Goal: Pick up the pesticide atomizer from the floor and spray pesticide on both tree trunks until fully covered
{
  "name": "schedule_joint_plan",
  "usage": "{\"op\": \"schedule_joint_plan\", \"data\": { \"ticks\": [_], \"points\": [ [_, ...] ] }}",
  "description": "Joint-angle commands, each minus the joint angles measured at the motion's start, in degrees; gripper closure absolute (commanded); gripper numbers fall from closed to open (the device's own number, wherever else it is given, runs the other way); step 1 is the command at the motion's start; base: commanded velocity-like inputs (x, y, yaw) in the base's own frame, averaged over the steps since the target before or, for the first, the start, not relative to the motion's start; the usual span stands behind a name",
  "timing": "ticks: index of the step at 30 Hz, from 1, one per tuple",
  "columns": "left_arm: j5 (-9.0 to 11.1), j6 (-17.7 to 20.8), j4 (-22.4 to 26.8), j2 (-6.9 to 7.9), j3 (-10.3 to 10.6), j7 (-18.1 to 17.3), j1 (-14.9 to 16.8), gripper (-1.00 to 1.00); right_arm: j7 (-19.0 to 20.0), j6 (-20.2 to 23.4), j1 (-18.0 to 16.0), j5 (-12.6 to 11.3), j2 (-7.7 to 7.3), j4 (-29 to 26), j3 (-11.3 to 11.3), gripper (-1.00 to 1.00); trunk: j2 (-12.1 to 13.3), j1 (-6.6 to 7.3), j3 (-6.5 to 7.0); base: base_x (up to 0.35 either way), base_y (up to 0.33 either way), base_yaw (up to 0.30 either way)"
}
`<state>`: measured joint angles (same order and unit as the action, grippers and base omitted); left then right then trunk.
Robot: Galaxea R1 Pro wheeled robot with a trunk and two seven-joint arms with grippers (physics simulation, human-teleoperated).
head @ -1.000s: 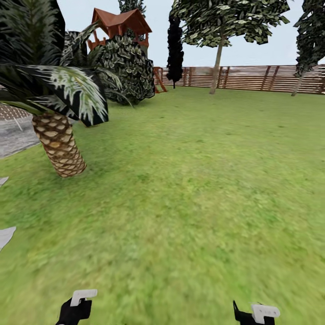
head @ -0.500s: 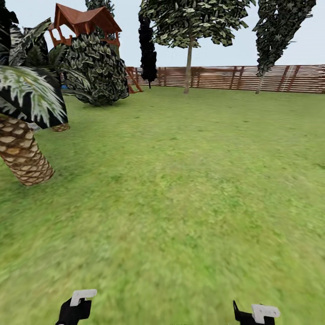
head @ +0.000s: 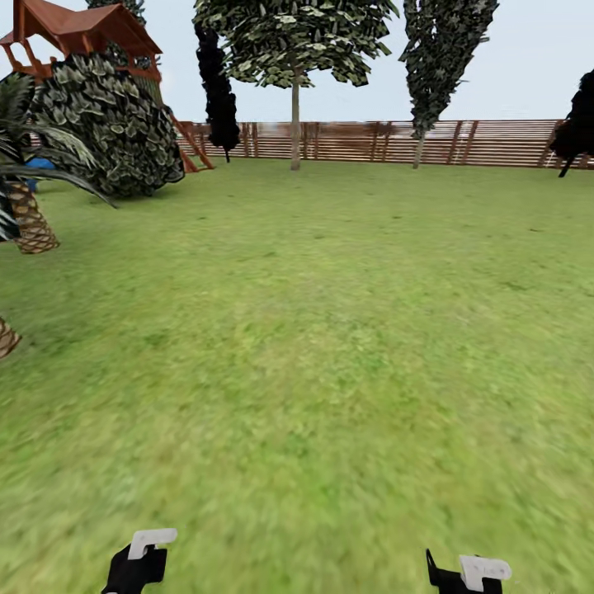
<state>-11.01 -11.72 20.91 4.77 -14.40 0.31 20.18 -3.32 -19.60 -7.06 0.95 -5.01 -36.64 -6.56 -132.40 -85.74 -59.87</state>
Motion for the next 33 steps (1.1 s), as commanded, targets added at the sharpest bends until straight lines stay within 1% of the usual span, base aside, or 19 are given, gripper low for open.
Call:
{"op": "schedule_joint_plan", "data": {
  "ticks": [1, 33],
  "points": [
    [-0.60, -0.24, -0.04, -0.03, -0.36, 0.04, 0.03, 1.00, -0.20, -0.17, -0.05, 0.10, 0.00, 0.08, 0.05, -1.00, -0.01, 0.00, -0.04, 0.140, -0.270, -0.296],
    [-0.62, -0.24, -0.08, -0.03, -0.36, 0.04, 0.03, 1.00, -0.20, -0.17, -0.03, 0.10, 0.00, 0.83, 0.05, -1.00, -0.01, 0.00, -0.04, 0.132, -0.270, -0.297]
  ]
}}
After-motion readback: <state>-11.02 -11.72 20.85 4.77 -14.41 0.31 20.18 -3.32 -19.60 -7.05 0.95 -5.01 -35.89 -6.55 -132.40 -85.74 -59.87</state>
